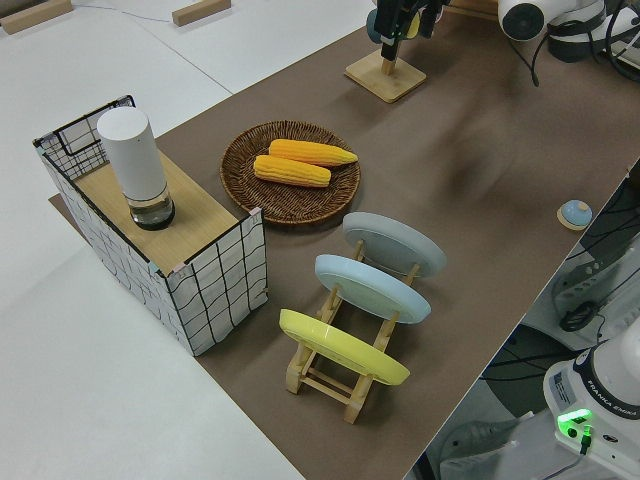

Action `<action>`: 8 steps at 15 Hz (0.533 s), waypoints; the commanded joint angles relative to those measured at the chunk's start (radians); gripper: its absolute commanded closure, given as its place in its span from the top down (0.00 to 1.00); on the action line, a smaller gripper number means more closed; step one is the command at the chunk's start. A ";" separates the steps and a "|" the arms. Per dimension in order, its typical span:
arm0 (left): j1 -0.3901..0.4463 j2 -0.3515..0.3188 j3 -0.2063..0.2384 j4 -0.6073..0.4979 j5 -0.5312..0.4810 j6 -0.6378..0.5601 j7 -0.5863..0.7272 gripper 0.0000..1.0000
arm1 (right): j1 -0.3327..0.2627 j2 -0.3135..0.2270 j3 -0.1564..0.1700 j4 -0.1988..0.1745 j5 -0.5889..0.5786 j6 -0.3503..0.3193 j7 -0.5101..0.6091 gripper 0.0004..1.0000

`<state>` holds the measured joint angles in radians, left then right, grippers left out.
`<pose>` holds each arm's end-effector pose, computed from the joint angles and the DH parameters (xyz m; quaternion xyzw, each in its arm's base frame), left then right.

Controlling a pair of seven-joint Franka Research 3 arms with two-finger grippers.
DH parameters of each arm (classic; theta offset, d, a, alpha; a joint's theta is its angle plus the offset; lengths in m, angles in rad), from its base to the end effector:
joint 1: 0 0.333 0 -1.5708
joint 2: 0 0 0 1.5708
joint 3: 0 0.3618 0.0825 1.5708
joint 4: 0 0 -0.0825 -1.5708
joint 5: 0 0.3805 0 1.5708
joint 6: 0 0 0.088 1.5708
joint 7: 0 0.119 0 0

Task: Slide drawer open with right arm
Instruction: 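Pull the handle toward the robot with the right gripper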

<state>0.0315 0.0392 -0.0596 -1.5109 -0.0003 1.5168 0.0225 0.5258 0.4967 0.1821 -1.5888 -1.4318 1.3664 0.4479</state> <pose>0.5591 -0.0150 0.6598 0.9995 -0.0253 -0.0166 0.0013 0.6018 0.3080 0.4422 0.7162 0.1970 0.1137 0.6598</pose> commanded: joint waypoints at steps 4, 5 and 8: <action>0.004 0.011 -0.006 0.026 0.017 -0.020 0.010 0.99 | 0.022 0.013 -0.001 0.017 0.007 0.003 -0.043 0.00; 0.004 0.011 -0.006 0.024 0.017 -0.020 0.010 0.99 | 0.022 0.014 -0.001 0.017 0.007 0.003 -0.043 0.00; 0.004 0.011 -0.006 0.026 0.017 -0.020 0.010 0.99 | 0.031 0.014 -0.003 0.018 0.005 0.003 -0.044 0.00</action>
<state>0.0315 0.0392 -0.0596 -1.5109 -0.0003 1.5168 0.0225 0.5316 0.4969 0.1815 -1.5890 -1.4297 1.3644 0.4479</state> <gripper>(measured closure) 0.004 0.815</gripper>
